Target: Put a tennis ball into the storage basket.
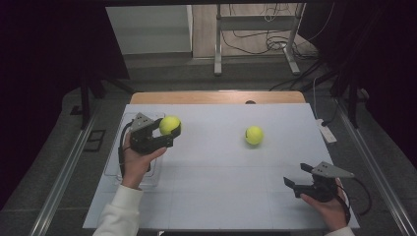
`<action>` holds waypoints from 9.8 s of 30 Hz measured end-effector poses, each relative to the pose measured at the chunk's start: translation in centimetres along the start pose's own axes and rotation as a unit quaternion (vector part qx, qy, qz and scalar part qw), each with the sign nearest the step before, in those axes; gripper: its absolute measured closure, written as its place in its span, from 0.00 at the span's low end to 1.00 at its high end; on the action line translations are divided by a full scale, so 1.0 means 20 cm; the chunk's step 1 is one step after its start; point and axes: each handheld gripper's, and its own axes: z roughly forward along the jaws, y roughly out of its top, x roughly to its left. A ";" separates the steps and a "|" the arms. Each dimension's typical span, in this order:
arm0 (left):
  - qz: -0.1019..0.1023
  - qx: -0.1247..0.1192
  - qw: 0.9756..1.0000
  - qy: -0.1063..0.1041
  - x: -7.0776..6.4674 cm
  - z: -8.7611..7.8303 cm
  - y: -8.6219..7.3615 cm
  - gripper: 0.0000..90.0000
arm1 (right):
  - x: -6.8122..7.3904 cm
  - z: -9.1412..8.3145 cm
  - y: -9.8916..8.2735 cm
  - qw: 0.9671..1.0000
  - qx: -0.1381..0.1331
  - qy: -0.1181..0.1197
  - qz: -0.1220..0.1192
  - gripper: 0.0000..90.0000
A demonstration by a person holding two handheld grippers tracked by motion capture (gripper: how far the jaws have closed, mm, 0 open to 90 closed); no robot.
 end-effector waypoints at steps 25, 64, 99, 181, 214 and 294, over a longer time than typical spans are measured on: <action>-0.012 -0.003 1.000 0.027 0.10 -0.01 0.00 0.30 | 0.00 0.00 0.00 1.000 0.000 -0.001 0.000 0.16; -0.027 0.025 0.996 0.081 0.26 -0.01 0.06 0.30 | 0.00 0.00 0.00 1.000 -0.002 -0.005 0.001 0.16; -0.045 0.079 0.987 0.134 0.46 0.09 0.05 0.30 | 0.00 0.01 0.00 1.000 0.000 -0.002 0.004 0.16; -0.091 0.173 0.964 0.180 0.71 0.21 -0.11 0.30 | 0.00 0.01 -0.01 1.000 0.002 -0.005 0.004 0.16; -0.079 0.224 0.953 0.190 0.73 0.29 -0.15 0.30 | -0.01 0.01 -0.01 1.000 0.005 -0.009 0.004 0.16; -0.044 0.045 0.997 -0.055 0.18 0.04 -0.05 0.21 | 0.00 0.04 0.00 1.000 0.011 -0.007 0.001 0.16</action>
